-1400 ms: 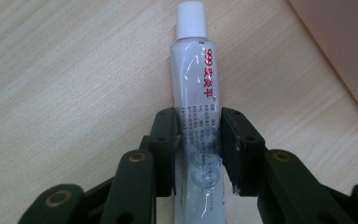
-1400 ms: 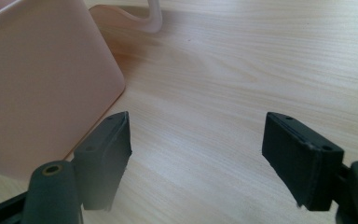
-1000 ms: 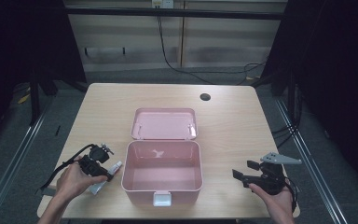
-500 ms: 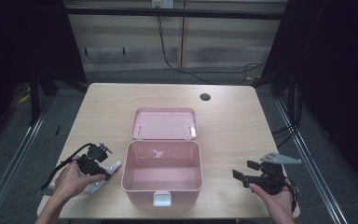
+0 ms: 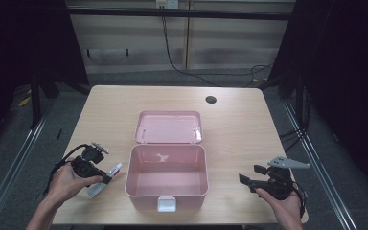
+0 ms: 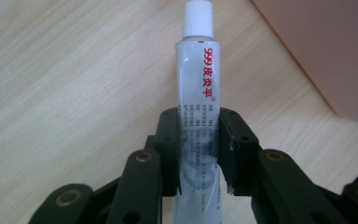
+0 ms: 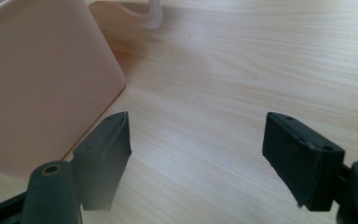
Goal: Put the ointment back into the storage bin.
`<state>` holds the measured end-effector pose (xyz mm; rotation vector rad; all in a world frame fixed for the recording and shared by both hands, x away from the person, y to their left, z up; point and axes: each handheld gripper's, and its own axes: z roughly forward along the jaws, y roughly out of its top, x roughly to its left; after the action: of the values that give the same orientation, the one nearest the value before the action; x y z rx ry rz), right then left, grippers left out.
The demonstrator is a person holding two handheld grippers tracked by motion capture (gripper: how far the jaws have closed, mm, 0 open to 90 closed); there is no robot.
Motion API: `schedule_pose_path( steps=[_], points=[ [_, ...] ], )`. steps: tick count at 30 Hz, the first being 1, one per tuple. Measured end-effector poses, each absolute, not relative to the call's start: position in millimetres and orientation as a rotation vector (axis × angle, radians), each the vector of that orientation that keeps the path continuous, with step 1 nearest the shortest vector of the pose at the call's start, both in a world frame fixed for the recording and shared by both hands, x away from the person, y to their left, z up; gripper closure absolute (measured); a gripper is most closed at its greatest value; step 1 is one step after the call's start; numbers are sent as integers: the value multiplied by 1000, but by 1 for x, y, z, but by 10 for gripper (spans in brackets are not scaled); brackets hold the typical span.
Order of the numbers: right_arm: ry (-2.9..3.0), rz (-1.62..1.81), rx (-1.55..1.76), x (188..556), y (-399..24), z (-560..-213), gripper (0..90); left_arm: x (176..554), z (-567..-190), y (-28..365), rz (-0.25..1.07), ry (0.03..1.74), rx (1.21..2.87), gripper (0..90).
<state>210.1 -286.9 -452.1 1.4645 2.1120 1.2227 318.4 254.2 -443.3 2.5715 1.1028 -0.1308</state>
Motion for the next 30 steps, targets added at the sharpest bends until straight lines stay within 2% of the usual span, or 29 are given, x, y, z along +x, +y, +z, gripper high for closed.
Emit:
schedule_pose_path(
  steps=[3,20,30],
  points=[
    [2112,1223,1464,210,-287,-452,232,318,-439,258,-167,1075,2564,711],
    [2113,1225,1464,210,-287,-452,230,314,-414,266,-180,1025,2514,710],
    [2114,1225,1464,210,-287,-452,228,312,-402,267,-163,972,2547,710]
  ],
)
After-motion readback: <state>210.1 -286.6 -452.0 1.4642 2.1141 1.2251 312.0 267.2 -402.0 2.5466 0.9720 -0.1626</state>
